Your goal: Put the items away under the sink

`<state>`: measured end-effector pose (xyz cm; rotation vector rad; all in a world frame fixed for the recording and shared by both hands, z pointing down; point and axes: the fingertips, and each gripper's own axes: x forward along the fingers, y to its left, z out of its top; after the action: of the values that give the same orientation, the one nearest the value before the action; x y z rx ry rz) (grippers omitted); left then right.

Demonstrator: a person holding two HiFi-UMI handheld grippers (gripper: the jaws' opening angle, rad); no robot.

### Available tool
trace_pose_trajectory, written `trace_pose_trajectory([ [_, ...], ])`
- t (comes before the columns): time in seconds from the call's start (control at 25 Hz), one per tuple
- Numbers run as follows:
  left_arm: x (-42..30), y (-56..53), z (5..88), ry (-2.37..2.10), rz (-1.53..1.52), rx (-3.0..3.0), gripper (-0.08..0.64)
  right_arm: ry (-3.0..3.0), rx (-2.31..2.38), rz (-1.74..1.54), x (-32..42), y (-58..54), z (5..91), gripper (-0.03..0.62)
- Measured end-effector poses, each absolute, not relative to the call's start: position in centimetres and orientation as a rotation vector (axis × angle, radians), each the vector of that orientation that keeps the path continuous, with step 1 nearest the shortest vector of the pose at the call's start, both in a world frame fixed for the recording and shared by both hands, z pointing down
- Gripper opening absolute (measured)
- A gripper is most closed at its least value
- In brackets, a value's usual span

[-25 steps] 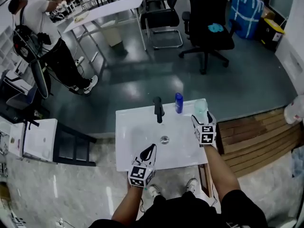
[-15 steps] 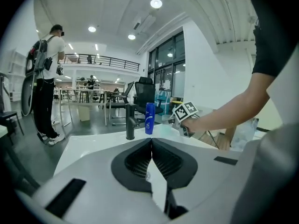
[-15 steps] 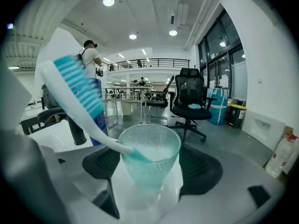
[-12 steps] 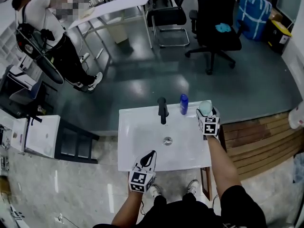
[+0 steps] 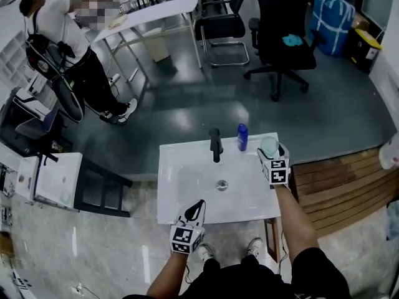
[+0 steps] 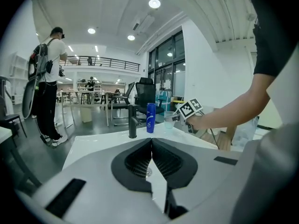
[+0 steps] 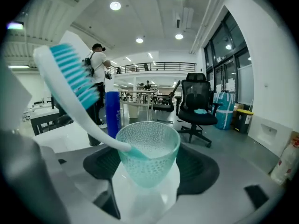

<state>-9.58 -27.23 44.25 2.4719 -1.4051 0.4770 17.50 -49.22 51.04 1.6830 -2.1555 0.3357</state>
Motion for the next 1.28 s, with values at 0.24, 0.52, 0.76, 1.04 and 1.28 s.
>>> trace_pose_trajectory([
  [0.24,-9.4,-25.7,43.7,-1.372,0.449,2.497,0.021,-2.227,1.636,0.269,15.6,-44.3,47.5,0.376],
  [0.52,-10.5,-24.2,41.5,-1.377,0.404,2.557,0.021,-2.301,1.623,0.195,12.5,-36.6,42.4,0.376],
  [0.76,-11.7,-22.4,39.3,-1.327,0.357,2.624,0.021,-2.308,1.681,0.236,9.7,-29.2,40.2,0.376],
  [1.04,-11.7,-19.2,37.9,-1.219,0.336,2.774,0.021,-2.254,1.743,0.204,8.9,-21.3,39.3,0.376],
  [1.28,-11.2,-17.2,38.0,-1.247,0.336,2.748,0.021,-2.253,1.755,0.21,9.6,-17.6,39.5,0.376],
])
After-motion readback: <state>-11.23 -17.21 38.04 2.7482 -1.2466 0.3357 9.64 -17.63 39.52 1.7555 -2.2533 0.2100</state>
